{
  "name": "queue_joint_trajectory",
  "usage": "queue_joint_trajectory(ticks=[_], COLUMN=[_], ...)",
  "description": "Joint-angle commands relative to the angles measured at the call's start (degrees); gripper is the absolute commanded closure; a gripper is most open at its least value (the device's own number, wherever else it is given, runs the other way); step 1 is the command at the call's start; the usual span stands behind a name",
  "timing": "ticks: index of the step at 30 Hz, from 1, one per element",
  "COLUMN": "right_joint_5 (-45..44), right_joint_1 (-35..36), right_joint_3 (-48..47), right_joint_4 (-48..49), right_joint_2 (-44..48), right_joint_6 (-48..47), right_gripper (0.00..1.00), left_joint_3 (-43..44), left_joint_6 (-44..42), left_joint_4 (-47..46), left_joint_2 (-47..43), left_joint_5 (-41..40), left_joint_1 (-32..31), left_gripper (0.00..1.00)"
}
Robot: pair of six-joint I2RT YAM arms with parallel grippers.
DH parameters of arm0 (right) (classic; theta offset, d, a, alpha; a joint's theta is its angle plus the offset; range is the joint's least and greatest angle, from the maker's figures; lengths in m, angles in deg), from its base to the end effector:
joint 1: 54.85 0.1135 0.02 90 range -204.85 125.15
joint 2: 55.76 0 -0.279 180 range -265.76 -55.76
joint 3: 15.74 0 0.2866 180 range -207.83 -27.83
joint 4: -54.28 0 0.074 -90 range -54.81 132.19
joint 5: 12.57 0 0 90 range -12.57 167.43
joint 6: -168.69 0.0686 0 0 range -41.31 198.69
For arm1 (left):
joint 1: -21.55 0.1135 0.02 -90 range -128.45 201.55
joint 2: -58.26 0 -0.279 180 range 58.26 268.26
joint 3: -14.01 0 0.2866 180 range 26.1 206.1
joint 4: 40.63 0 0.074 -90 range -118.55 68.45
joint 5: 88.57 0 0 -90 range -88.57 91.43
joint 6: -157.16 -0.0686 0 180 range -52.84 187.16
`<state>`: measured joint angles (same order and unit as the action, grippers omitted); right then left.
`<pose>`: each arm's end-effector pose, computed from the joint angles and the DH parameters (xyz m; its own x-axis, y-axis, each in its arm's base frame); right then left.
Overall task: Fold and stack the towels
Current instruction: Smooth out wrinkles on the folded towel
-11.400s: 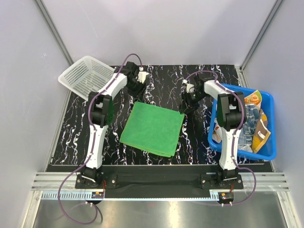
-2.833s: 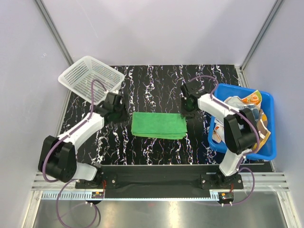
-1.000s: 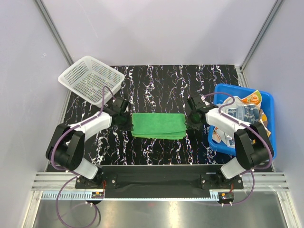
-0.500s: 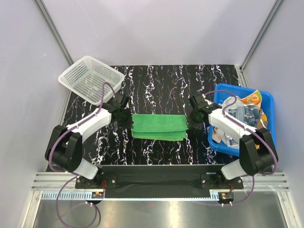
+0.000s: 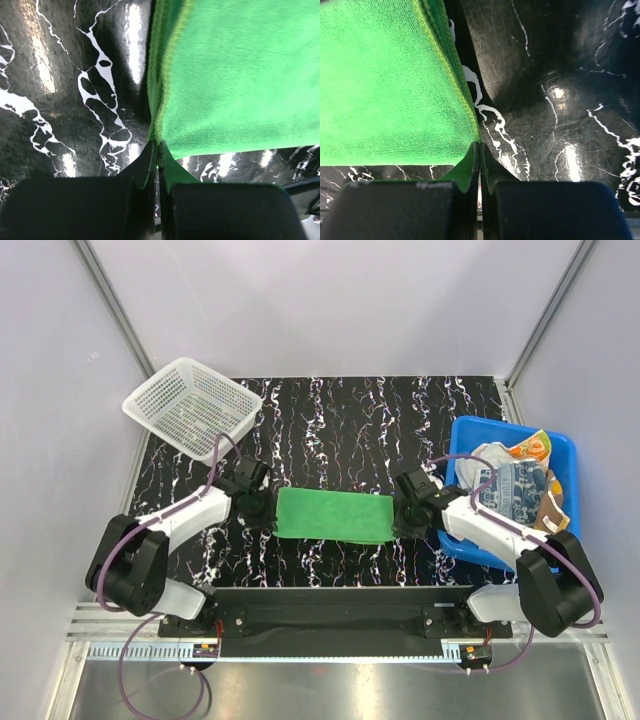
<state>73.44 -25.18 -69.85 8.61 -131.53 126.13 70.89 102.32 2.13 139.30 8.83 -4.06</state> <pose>0.2393 0.1308 0.1467 -0.8888 0.3393 -0.3080 0.2723 0.9317 0.2405 0.2610 -0.1349 0.1411 -0.9513 -0.1773 -0.2523 -0.0901 0.9422 -0.3226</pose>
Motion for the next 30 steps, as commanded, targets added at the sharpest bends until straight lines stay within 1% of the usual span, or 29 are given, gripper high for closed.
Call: queue_joint_trajectory(ticks=[1, 6, 7, 8, 10, 11, 12, 13, 14, 15, 17, 18, 19, 20, 21, 23, 28, 30], right_joint_5=[-2.2, -4.9, -4.7, -4.5, -3.7, -3.4, -2.3, -1.7, -1.2, -0.8, -0.4, 0.6, 1.0, 2.0, 2.5, 2.6, 3.2, 3.1], right_joint_1=[1.4, 1.6, 1.6, 1.5, 1.8, 1.8, 1.8, 1.9, 2.0, 2.0, 2.0, 2.0, 2.0, 2.1, 2.1, 2.1, 2.1, 2.1], right_joint_3=[1.1, 2.6, 2.7, 2.7, 2.6, 2.1, 1.7, 1.2, -0.2, -0.8, -2.6, -3.1, -3.4, -4.0, -4.1, -3.3, 0.8, 2.5], right_joint_4=[2.9, 2.6, 2.7, 2.7, 2.0, 1.8, 1.4, 0.9, 0.5, 0.2, -0.1, 0.6, 1.8, 2.6, 3.5, 6.4, 12.1, 13.2], right_joint_2=[-0.2, 0.5, 0.5, 0.7, 1.1, 2.1, 2.8, 3.5, 4.7, 5.1, 4.7, 4.1, 3.2, 1.3, 0.3, -2.1, -5.0, -5.3], right_joint_6=[2.0, 2.1, 2.1, 2.1, 2.4, 2.3, 2.2, 1.9, 1.9, 1.8, 1.3, 1.1, 0.5, 0.0, -0.2, -0.6, 0.3, 0.3], right_gripper=[1.0, 1.0, 0.96, 0.87, 0.81, 0.74, 0.71, 0.69, 0.69, 0.69, 0.7, 0.75, 0.77, 0.78, 0.78, 0.77, 0.75, 0.75], left_joint_3=[-0.4, 0.6, 0.7, 0.9, 1.9, 2.6, 3.3, 4.9, 5.7, 6.7, 8.5, 8.6, 8.5, 7.7, 7.4, 7.1, 8.7, 9.5], left_joint_6=[-1.1, -1.8, -1.8, -1.8, -1.9, -1.6, -1.5, -1.5, -1.5, -1.2, -1.4, -1.8, -2.3, -2.7, -3.2, -3.0, -3.1, -2.4], left_joint_4=[-4.0, -3.8, -3.5, -3.2, -1.2, 0.2, 2.3, 3.0, 3.7, 4.4, 3.6, 1.4, -0.3, -4.1, -5.6, -7.3, -8.7, -9.3], left_joint_2=[1.4, 3.3, 3.4, 3.8, 3.9, 3.6, 3.3, 2.5, 1.9, 1.5, 0.1, -0.2, -0.3, -0.2, 0.3, 3.2, 13.1, 14.8], left_joint_5=[0.5, -1.4, -1.7, -2.1, -4.3, -6.8, -11.5, -12.7, -13.5, -14.6, -13.9, -11.6, -9.3, -3.8, -2.1, 0.4, 0.5, 0.2], left_joint_1=[-0.1, -0.1, -0.1, -0.1, -0.3, -0.6, -0.8, -0.8, -0.9, -0.9, -1.1, -1.4, -1.4, -1.5, -1.4, -1.4, -0.9, -0.8], left_gripper=[1.0, 1.0, 0.96, 0.9, 0.85, 0.83, 0.78, 0.74, 0.72, 0.71, 0.69, 0.69, 0.69, 0.68, 0.67, 0.67, 0.69, 0.7])
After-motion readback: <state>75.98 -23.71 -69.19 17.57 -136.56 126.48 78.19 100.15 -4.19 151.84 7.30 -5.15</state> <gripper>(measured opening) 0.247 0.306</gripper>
